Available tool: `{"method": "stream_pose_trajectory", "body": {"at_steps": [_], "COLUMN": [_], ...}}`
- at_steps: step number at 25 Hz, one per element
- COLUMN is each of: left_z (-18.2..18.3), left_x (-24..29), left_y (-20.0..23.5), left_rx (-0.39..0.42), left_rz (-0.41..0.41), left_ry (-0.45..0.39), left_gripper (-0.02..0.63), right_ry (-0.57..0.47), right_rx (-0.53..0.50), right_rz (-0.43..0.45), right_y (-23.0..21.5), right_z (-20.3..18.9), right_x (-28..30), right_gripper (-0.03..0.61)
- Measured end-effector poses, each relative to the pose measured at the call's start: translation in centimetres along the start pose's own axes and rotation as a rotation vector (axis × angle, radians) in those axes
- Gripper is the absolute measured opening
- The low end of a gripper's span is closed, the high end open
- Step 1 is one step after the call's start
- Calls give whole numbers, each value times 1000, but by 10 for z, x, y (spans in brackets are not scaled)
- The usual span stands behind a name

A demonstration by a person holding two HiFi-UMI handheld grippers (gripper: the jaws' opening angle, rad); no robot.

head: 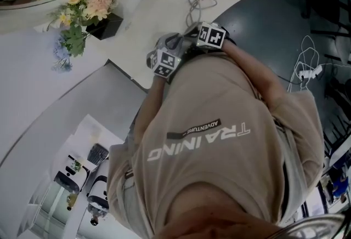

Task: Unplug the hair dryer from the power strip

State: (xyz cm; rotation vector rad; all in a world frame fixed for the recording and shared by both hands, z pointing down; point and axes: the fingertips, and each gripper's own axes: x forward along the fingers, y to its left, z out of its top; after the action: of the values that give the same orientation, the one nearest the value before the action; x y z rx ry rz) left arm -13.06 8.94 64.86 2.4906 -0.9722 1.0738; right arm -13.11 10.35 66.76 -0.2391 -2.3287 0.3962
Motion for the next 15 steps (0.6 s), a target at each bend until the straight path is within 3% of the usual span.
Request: {"method": "stream_pose_trajectory", "body": {"at_steps": [3, 8, 15], "left_z": [1, 2, 44], "left_x": [-1, -3, -22], "left_y": [0, 2, 17], "left_rx": [-25, -78, -176], "left_rz": [27, 46, 71], "left_ry": [-9, -18, -113], "left_gripper": [57, 54, 55], "right_ry": [14, 50, 46], "right_rx": [-29, -186, -160], "right_rz": [4, -49, -22], "right_y": [2, 5, 2], "right_z": [0, 0, 1], "right_x": [0, -1, -2], "right_gripper": [5, 5, 5]}}
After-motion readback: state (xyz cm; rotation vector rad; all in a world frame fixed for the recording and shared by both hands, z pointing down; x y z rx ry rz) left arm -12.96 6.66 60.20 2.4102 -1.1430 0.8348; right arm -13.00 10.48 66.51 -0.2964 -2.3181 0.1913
